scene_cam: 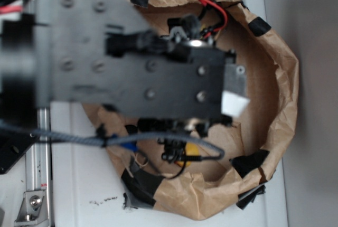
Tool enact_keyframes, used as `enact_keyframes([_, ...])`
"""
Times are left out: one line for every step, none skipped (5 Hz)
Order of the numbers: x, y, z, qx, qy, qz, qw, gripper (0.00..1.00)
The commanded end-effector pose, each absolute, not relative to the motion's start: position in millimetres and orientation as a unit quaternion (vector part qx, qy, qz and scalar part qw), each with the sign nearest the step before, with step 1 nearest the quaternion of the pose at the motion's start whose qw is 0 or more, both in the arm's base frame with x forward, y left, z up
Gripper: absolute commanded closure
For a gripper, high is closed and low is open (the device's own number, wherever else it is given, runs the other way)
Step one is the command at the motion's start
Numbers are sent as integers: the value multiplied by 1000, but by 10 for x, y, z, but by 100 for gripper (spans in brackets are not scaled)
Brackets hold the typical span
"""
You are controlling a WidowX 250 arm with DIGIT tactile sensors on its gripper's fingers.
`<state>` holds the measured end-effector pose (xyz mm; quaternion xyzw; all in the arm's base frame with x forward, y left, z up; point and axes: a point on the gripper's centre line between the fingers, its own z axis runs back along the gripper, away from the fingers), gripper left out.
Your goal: Grab the yellow cloth.
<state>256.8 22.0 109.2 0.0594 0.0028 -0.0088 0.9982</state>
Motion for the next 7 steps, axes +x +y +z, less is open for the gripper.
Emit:
enact_keyframes([2265,700,757,52,54,-11,997,0])
enact_keyframes([2106,895,572,67,97,-35,992,0])
enact_keyframes([1981,892,225,67,105,-50,991,0])
enact_keyframes([1869,742,108,67,84,-61,992,100])
enact_keyframes([1843,680,265,63,57,-72,994,100])
enact_keyframes([1830,685,320,69,47,-68,994,100])
enact_keyframes([1819,678,332,72,44,-70,994,100])
